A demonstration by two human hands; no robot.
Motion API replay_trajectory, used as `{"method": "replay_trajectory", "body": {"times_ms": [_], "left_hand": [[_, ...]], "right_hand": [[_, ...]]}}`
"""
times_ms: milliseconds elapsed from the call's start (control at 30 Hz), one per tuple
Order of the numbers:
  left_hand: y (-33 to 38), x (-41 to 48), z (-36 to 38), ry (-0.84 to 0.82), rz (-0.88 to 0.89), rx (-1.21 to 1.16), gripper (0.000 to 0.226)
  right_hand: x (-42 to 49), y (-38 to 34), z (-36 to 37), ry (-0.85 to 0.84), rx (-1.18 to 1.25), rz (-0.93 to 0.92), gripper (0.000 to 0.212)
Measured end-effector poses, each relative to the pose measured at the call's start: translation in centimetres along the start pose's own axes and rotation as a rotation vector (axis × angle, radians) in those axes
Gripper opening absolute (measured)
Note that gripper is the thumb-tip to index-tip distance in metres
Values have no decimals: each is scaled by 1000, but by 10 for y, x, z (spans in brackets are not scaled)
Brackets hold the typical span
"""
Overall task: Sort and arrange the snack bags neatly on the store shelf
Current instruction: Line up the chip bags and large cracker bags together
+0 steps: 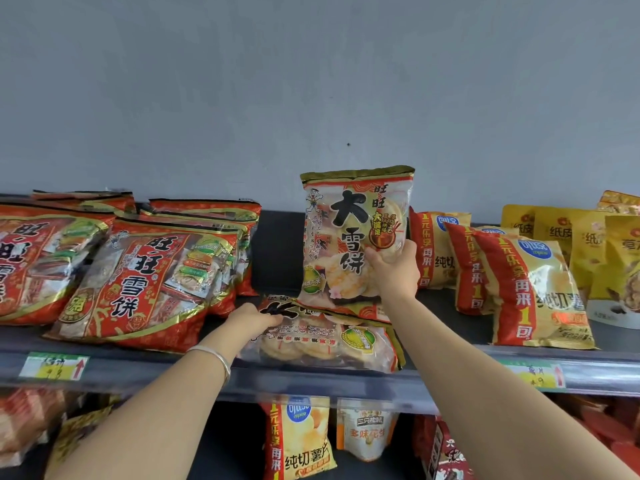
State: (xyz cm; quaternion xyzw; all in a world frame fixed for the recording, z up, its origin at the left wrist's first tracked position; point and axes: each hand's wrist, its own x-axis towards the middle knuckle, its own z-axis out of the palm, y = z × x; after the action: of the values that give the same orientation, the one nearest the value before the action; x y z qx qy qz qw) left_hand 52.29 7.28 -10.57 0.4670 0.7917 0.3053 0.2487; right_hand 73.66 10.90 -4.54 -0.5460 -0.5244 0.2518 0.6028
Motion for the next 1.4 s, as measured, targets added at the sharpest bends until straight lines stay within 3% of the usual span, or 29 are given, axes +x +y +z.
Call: {"method": "replay_trajectory", "body": {"times_ms": [200,333,467,633,733,867,1000,1067,1200,1400], "left_hand": [[12,-2,-10,-13,-46,-253,75],[16,-3,-17,-68,-121,-557,46],[13,-10,-25,-202,-192,-910,32],[22,-23,-18,-313,-184,-1246,53],[27,-27,-3,-186,-147,-1448,55],[41,-28,21,-19,-193,-1405,55],[44,-7,47,104,-322,-1249,88],[44,-10,56,156,-336,-1294,85],[43,-25,61,230,-284,-1395,68],[57,-45,25,386,-97,-1310,73]], "right_hand": [[1,6,-5,24,44,84,49],[5,4,-9,46,62,101,50],[6,-1,-12,69,60,120,50],[2,-5,-10,92,54,128,52],[-1,-6,-10,98,65,118,53],[-3,-7,-12,86,64,91,53],[-8,-2,-14,61,48,85,49],[-10,1,-17,56,69,107,48],[-4,5,-26,59,160,163,51],[3,-12,-37,151,220,84,50]]}}
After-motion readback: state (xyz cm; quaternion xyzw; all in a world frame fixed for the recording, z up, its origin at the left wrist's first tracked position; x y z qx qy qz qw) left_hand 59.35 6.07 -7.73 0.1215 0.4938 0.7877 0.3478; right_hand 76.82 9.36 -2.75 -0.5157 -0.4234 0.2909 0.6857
